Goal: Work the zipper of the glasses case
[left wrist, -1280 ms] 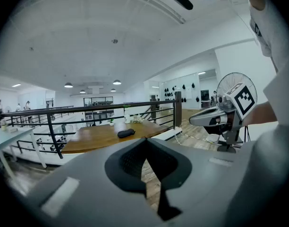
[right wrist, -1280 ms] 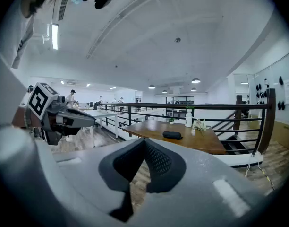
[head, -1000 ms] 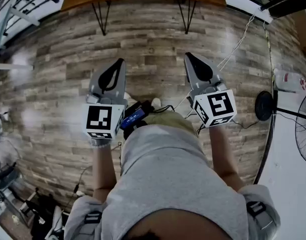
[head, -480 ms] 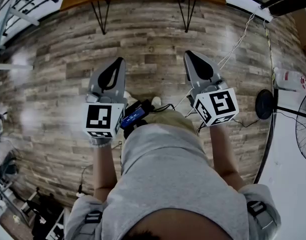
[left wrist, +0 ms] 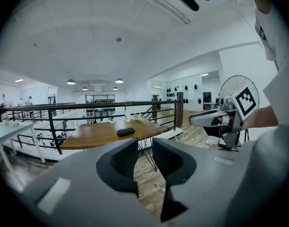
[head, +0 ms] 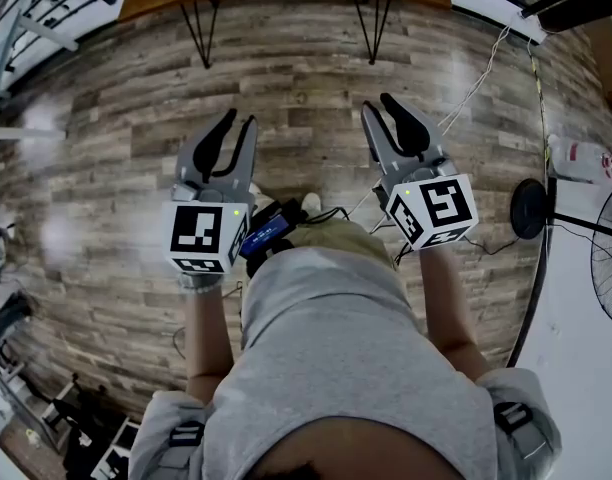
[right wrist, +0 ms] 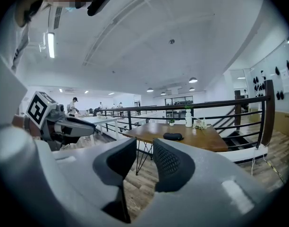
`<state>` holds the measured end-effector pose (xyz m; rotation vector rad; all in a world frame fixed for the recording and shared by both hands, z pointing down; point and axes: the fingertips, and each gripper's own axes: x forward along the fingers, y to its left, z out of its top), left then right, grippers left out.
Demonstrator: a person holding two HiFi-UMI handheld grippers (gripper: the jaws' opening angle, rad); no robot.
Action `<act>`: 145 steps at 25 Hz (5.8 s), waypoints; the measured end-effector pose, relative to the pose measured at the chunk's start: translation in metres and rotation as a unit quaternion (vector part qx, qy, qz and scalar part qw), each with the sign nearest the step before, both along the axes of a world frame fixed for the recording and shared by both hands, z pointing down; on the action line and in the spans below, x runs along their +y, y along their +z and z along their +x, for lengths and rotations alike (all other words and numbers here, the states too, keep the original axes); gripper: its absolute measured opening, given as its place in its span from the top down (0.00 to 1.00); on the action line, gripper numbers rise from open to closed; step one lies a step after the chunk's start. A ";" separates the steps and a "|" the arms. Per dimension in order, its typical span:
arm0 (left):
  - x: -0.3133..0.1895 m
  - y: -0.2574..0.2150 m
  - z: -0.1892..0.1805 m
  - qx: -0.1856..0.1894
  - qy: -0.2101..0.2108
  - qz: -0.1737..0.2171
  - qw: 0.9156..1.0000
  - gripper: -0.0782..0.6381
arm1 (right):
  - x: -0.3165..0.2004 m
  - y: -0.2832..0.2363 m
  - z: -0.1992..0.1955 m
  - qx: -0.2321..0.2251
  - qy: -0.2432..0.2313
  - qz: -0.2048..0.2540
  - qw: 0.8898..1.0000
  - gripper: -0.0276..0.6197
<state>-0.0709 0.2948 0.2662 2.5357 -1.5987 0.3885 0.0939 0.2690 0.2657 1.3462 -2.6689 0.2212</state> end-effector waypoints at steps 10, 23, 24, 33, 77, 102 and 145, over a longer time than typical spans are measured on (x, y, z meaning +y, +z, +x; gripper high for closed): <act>-0.018 -0.003 0.015 0.000 0.008 0.006 1.000 0.76 | -0.007 0.005 0.019 0.002 0.012 -0.004 1.000 0.79; -0.091 0.006 0.031 0.001 0.048 0.002 0.999 0.75 | -0.062 0.015 0.028 0.020 0.035 -0.008 0.999 0.79; -0.100 0.007 0.031 0.001 0.050 0.000 0.999 0.75 | -0.071 0.015 0.029 0.022 0.036 -0.009 0.999 0.79; -0.198 0.012 0.029 0.006 0.088 -0.021 0.996 0.72 | -0.166 0.017 0.018 0.027 0.053 -0.028 0.998 0.79; -0.451 0.099 0.000 -0.059 0.190 -0.109 0.974 0.66 | -0.385 0.098 -0.038 0.082 0.062 -0.128 0.986 0.78; -0.468 0.166 0.023 -0.147 0.335 -0.168 0.915 0.56 | -0.415 0.203 -0.069 0.173 0.047 -0.190 0.965 0.76; -0.474 0.166 0.030 -0.134 0.348 -0.179 0.911 0.54 | -0.426 0.206 -0.064 0.146 0.078 -0.215 0.963 0.95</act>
